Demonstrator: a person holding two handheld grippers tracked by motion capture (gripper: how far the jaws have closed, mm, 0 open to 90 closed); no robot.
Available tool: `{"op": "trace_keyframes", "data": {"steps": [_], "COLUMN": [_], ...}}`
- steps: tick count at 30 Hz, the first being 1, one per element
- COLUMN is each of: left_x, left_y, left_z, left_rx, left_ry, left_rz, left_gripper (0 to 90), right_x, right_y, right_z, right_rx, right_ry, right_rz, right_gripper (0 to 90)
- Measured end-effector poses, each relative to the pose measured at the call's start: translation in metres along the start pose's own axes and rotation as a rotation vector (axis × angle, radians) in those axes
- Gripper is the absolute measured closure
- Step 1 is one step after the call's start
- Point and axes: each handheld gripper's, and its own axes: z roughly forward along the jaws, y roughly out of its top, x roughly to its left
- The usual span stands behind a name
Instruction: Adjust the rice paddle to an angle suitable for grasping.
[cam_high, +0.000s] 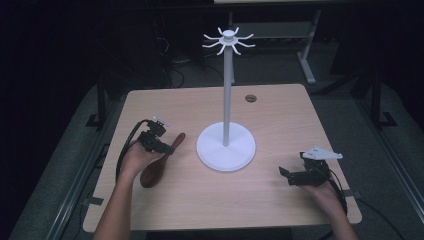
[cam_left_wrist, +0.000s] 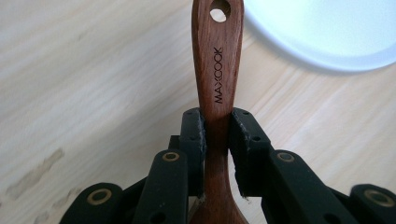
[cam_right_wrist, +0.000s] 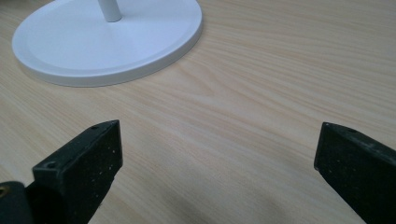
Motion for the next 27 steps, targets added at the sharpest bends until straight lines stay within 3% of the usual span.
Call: {"op": "trace_keyframes", "data": {"steps": [1,4,5,9,10,12,21,27], "left_x": [0.001,-0.001,0.001,-0.001,0.000,0.000,0.001,0.001], "left_y": [0.000,-0.002,-0.003,-0.007,-0.008,-0.010,-0.018,-0.019], "left_z": [-0.003,-0.009,-0.012,-0.018,-0.021,-0.025,-0.037,-0.045], "left_rx": [-0.010,-0.074,-0.080,-0.177,-0.182,-0.239,-0.361,-0.432], "left_ry": [-0.015,-0.054,-0.064,-0.104,-0.102,-0.118,-0.155,-0.180], "left_rz": [0.018,0.011,0.034,0.030,0.054,0.058,0.095,0.097], "left_gripper": [75.5,75.5,75.5,75.6,75.6,75.6,75.6,75.6], "right_x": [0.000,0.000,0.000,-0.001,-0.001,-0.001,0.000,-0.001], "right_y": [0.000,0.000,0.000,0.000,0.000,0.000,0.000,0.000], "right_z": [0.000,0.000,0.000,0.000,0.000,0.000,0.000,0.000], "right_rx": [0.000,-0.002,-0.002,-0.004,-0.004,-0.004,-0.004,-0.004], "right_ry": [-0.001,-0.002,-0.001,-0.002,-0.002,-0.001,-0.001,-0.002], "right_rz": [0.000,0.000,0.001,0.004,0.003,0.003,0.000,0.000], "right_gripper": [0.7,0.7,0.7,0.7,0.7,0.7,0.7,0.7]}}
